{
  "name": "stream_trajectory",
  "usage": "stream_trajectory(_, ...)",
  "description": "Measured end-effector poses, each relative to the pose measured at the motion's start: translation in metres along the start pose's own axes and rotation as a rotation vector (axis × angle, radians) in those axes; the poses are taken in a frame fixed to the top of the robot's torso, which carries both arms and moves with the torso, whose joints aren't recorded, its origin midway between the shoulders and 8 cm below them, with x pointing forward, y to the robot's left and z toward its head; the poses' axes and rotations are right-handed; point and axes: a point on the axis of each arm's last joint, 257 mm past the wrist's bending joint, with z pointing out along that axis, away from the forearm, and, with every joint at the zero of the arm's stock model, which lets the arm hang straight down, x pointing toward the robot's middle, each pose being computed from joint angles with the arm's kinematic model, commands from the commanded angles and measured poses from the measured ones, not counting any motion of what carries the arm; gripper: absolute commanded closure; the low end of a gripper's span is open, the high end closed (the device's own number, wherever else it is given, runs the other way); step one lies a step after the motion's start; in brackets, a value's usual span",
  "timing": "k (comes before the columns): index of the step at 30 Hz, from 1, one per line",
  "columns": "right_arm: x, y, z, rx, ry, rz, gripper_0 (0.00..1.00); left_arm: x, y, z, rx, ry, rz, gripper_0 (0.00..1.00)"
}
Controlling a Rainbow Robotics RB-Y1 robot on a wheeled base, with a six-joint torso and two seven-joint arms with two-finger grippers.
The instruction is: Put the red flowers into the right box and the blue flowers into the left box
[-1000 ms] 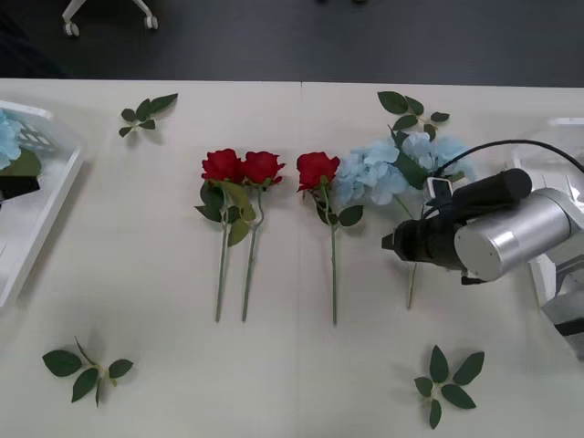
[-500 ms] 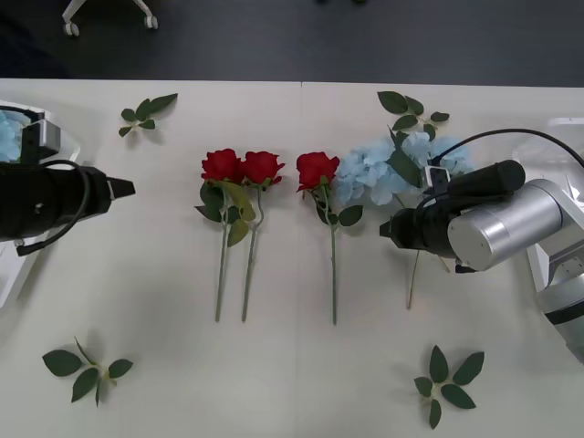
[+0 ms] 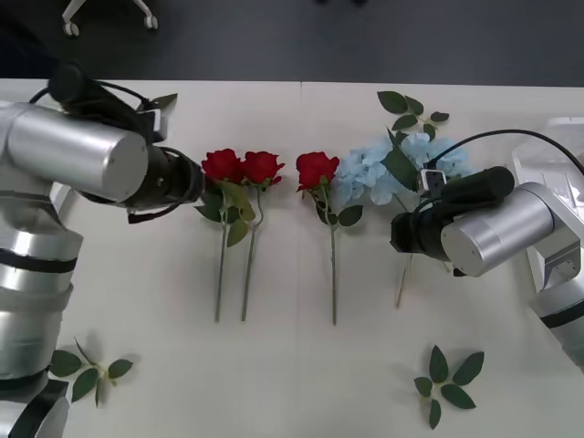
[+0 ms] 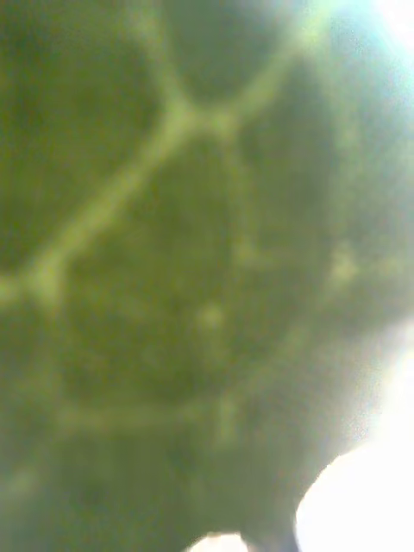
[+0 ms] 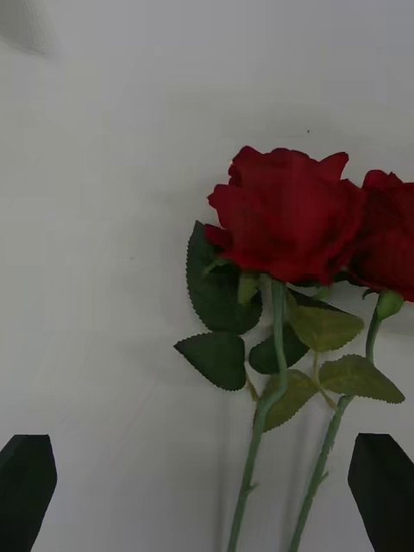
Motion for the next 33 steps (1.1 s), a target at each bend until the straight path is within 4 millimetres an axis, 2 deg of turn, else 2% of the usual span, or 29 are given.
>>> stream_trajectory(6,0.0,0.0,0.0,0.001,0.0,0.0,1.0,0.004,-0.014,0.024,-0.061,0.058,0.074,0.0)
stream_trajectory(14,-0.001,-0.003,0.0,0.01,-0.004,-0.004,1.0,0.017,-0.038,0.054,-0.035,0.087,0.04,0.0)
stream_trajectory(18,-0.004,-0.008,-0.004,0.013,-0.008,-0.009,1.0,0.022,-0.042,0.063,-0.029,0.092,0.034,0.0)
stream_trajectory(22,-0.008,-0.015,-0.021,0.013,0.015,0.006,1.0,0.026,-0.038,0.069,-0.041,0.1,0.035,0.0)
stream_trajectory(29,-0.035,-0.033,-0.067,0.047,-0.006,0.042,1.0,0.032,-0.029,0.079,-0.064,0.116,0.031,0.0)
stream_trajectory(33,-0.038,-0.032,-0.087,0.045,-0.001,0.047,1.0,0.035,-0.024,0.089,-0.07,0.118,0.023,0.0)
